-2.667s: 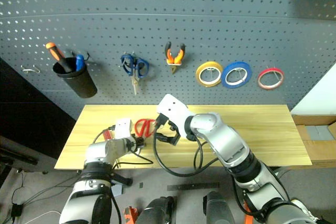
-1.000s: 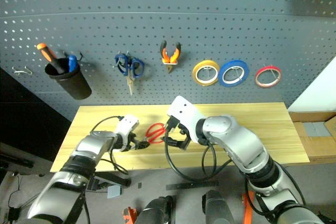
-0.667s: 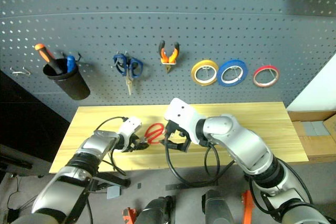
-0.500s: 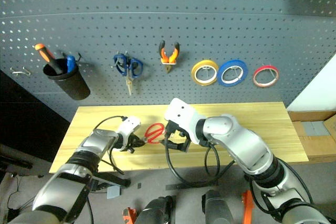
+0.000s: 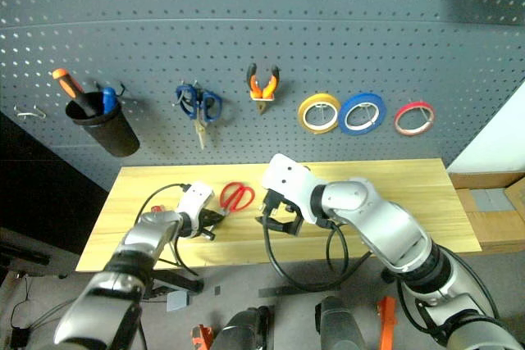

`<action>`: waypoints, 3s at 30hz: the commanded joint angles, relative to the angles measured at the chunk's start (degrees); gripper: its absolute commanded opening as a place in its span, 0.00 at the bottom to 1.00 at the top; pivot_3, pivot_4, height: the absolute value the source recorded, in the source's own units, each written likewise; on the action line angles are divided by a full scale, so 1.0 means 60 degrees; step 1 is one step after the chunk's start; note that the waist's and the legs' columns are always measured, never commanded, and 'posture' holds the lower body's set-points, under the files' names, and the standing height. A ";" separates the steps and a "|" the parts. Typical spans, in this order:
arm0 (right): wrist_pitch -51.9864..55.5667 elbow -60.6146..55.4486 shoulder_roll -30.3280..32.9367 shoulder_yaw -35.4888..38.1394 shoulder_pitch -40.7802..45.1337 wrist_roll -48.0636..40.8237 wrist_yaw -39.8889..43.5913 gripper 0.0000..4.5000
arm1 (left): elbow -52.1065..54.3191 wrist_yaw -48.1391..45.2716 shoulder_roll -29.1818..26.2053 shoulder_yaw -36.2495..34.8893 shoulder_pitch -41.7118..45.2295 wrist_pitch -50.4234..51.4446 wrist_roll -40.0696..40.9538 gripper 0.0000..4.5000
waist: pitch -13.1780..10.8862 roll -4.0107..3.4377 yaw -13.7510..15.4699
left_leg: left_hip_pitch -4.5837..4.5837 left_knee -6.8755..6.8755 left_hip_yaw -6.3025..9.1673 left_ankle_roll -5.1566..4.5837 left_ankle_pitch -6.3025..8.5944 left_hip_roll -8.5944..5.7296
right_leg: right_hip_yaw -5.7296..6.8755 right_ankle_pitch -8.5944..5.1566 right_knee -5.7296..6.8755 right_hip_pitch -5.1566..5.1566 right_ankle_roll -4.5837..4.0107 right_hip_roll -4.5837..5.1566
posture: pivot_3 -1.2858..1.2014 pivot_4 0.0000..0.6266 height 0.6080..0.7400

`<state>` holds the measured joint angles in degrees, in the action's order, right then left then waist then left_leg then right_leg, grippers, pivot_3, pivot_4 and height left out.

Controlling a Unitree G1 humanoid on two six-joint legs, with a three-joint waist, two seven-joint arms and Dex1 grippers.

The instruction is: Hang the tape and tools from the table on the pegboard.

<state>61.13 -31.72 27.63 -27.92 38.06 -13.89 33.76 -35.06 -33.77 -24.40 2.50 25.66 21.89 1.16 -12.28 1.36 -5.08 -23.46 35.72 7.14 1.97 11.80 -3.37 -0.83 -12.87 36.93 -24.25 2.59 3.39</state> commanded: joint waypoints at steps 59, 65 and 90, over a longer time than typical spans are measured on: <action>-0.2620 0.0798 -0.1641 0.0811 0.1026 0.0728 0.0111 1.00 | 0.7266 0.3859 0.0797 -0.1321 -0.2756 -0.4316 -0.1173 0.06 | -0.0009 -0.0001 0.0029 | -0.0005 0.0015 -0.0006 -0.0008 0.0007 0.0002 | 0.0012 -0.0001 -0.0001 0.0010 -0.0003 -0.0040 | 0.44 0.33 1.00; -0.2556 0.0783 -0.1682 0.0823 0.1043 0.0784 0.0091 1.00 | 0.7697 0.4122 0.0959 -0.1412 -0.2974 -0.4232 -0.1187 0.06 | -0.0009 -0.0003 0.0015 | -0.0005 0.0016 -0.0007 -0.0008 0.0007 0.0002 | 0.0008 -0.0001 0.0000 0.0008 -0.0004 -0.0037 | 0.44 0.32 1.00; -0.2612 0.1047 -0.1792 0.0733 0.1137 0.0855 0.0121 1.00 | 0.7656 0.4419 0.0898 -0.1535 -0.3051 -0.3951 -0.1306 0.06 | -0.0007 -0.0002 0.0018 | -0.0004 0.0023 -0.0007 -0.0008 0.0007 0.0001 | 0.0013 0.0000 0.0006 0.0010 -0.0003 -0.0040 | 0.45 0.30 1.00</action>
<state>45.95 -24.42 17.33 -24.23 43.53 -8.96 34.70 11.02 -7.36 -18.65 -6.13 6.51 -1.30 -6.84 -12.32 1.35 -4.97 -23.48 35.86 7.09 1.92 11.84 -3.36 -0.75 -12.87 36.97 -24.19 2.57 3.14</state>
